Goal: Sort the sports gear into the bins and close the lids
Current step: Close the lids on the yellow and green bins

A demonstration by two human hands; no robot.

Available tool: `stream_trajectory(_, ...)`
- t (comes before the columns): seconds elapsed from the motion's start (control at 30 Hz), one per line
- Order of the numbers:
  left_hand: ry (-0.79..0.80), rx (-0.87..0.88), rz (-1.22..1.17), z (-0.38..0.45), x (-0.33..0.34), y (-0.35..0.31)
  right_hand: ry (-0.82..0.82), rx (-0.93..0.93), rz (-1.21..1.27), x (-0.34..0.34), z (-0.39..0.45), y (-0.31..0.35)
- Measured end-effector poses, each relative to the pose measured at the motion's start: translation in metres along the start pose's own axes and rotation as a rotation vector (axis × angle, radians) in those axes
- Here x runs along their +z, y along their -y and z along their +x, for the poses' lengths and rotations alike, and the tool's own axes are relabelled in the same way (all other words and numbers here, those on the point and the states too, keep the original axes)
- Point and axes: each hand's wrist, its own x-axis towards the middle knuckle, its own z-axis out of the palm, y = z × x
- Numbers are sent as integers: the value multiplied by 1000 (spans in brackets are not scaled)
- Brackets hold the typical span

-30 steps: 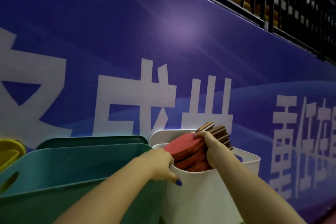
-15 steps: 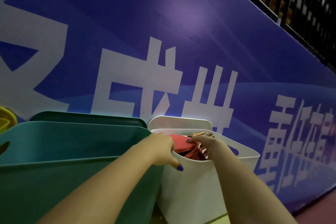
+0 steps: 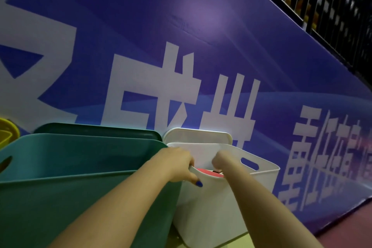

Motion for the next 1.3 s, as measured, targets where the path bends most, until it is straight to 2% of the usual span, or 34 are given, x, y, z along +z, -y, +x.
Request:
stream_trajectory(0.13, -70, 17, 27, -4, -4, -3, -241, -272, -100, -16, -19, 12)
stream_trajectory(0.2, -107, 43, 4, -12, -11, -7, -279, -355, -144, -30, -33, 17)
stream_trajectory(0.37, -107, 38, 39, -58, -28, 8, -175, -497, -63, -61, -77, 31)
stream_trajectory(0.47, -91, -30, 140, -104, -53, 29, -102, -651, 18, -74, -116, 49)
stream_trajectory(0.63, -92, -182, 305, -202, -119, 61, 2, -877, -19, -90, -197, 111)
stream_trajectory(0.77, -50, -365, 425, -296, -173, 94, -63, -1069, -111, -83, -280, 171)
stream_trajectory(0.87, 10, -513, 427, -368, -200, 124, -126, -1228, -150, -69, -344, 217)
stream_trajectory(0.97, 14, -642, 379, -435, -210, 153, -85, -1353, -176, -53, -397, 262)
stream_trajectory(1.07, -58, -721, 371, -490, -205, 181, -63, -1437, -196, -37, -438, 305)
stream_trajectory(1.3, -201, -867, 384, -560, -185, 245, -35, -1487, -205, -2, -490, 389)
